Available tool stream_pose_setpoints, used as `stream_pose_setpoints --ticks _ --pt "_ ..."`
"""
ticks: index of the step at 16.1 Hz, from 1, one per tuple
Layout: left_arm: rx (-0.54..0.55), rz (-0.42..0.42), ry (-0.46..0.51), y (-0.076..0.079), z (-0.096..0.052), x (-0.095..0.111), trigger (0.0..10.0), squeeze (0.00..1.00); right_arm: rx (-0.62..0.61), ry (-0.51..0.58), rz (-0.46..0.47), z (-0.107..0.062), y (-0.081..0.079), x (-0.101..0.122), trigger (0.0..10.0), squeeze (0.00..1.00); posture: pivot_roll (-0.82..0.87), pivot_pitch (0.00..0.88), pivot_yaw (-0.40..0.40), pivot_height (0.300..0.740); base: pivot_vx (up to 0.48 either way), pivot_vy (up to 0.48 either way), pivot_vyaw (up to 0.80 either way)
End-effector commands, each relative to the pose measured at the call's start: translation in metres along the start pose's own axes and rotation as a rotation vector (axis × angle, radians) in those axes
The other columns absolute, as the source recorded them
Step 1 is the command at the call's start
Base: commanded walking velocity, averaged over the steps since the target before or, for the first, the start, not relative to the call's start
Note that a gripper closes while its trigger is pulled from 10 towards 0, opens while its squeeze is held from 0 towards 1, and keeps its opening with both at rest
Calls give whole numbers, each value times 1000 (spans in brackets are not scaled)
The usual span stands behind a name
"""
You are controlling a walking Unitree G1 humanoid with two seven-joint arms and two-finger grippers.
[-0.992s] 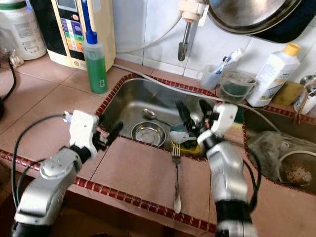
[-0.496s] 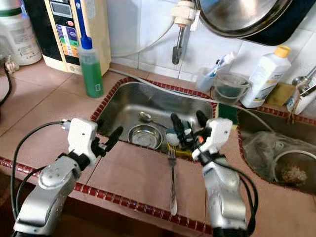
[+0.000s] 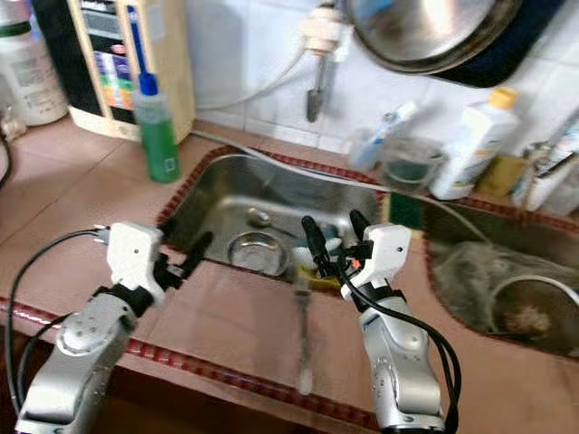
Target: Kitchen organization
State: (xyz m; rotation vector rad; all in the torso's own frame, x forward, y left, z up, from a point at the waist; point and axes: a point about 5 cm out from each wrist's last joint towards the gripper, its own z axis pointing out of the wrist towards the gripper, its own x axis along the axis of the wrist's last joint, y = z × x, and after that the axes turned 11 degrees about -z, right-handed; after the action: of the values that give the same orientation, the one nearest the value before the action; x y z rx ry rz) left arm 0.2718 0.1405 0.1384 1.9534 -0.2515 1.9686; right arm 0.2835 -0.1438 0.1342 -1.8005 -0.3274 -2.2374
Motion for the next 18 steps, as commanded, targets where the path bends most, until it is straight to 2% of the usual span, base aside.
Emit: stream_pose_setpoints --ticks 1,11,13,16,18 --pt "-28 -14 0 6 3 -1 10000 0 -11 -3 -26 -1 7 3 10000 0 -12 0 -80 732 0 -428 0" --pt "-43 -13 6 7 4 2 10000 0 14 -14 -45 -3 7 3 10000 0 -9 0 -76 732 0 -428 0" --pt "-39 -70 4 7 5 1 10000 0 39 -24 -45 -5 6 2 10000 0 -14 0 -72 732 0 0 0" --pt "-48 30 -65 5 3 -5 10000 0 154 -102 -73 -20 6 -8 10000 0 -19 3 -71 732 0 0 0" --pt "-72 56 -141 7 2 -9 10000 0 255 -168 -81 -32 4 -15 10000 0 -21 9 -70 732 0 0 0"
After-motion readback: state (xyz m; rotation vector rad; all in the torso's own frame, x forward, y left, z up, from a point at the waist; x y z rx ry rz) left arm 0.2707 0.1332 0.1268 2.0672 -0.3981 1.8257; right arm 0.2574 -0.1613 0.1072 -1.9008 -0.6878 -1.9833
